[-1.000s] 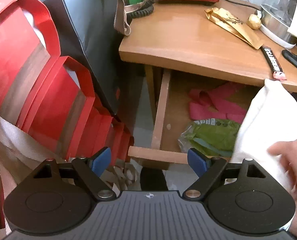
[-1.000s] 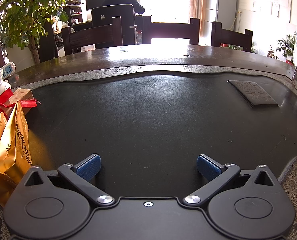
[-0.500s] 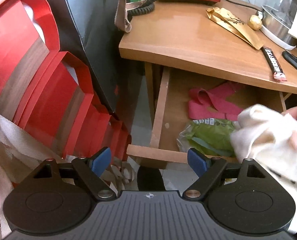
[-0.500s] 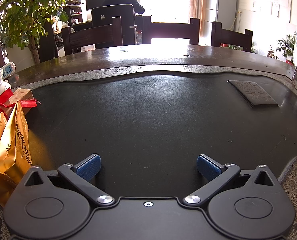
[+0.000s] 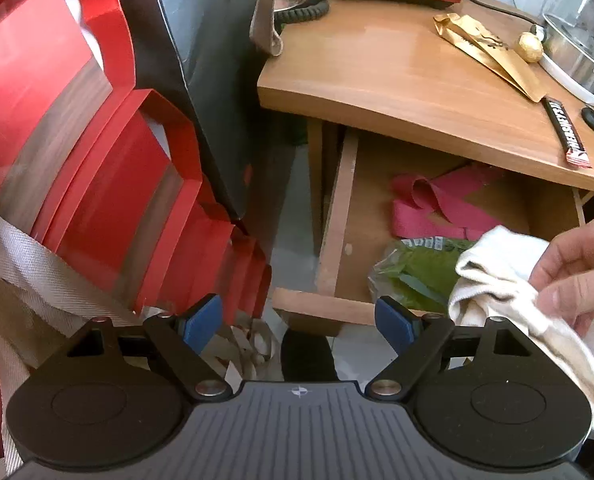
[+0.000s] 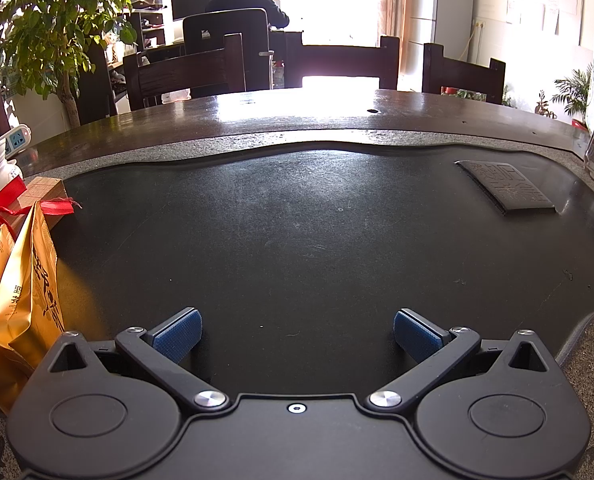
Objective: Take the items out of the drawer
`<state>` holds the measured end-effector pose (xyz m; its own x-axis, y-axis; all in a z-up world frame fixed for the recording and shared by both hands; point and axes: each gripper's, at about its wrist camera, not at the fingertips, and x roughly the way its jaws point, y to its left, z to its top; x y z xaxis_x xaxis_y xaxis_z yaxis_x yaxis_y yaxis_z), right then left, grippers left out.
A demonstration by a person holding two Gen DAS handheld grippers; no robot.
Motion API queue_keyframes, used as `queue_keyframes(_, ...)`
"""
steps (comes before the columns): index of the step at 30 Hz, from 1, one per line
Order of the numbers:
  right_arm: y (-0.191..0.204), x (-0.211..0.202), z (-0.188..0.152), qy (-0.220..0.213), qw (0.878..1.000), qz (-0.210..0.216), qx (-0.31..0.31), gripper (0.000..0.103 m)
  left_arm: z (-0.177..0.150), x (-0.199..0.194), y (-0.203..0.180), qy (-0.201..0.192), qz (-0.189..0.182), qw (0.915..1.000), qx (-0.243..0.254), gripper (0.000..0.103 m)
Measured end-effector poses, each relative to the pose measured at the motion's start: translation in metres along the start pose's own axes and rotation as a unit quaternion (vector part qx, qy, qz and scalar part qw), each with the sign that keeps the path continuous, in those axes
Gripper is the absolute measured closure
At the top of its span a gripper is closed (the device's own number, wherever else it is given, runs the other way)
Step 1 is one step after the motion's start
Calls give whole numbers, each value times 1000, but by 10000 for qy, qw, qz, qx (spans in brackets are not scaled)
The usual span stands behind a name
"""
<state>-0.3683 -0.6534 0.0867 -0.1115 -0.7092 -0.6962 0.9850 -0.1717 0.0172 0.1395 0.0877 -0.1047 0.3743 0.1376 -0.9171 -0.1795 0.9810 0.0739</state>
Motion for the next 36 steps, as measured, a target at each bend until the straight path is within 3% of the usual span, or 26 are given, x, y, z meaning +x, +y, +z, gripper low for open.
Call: queue_keyframes(36, 0, 0, 0, 0, 10000, -1, 1, 0, 0, 3, 2, 2, 81, 10000, 33, 16)
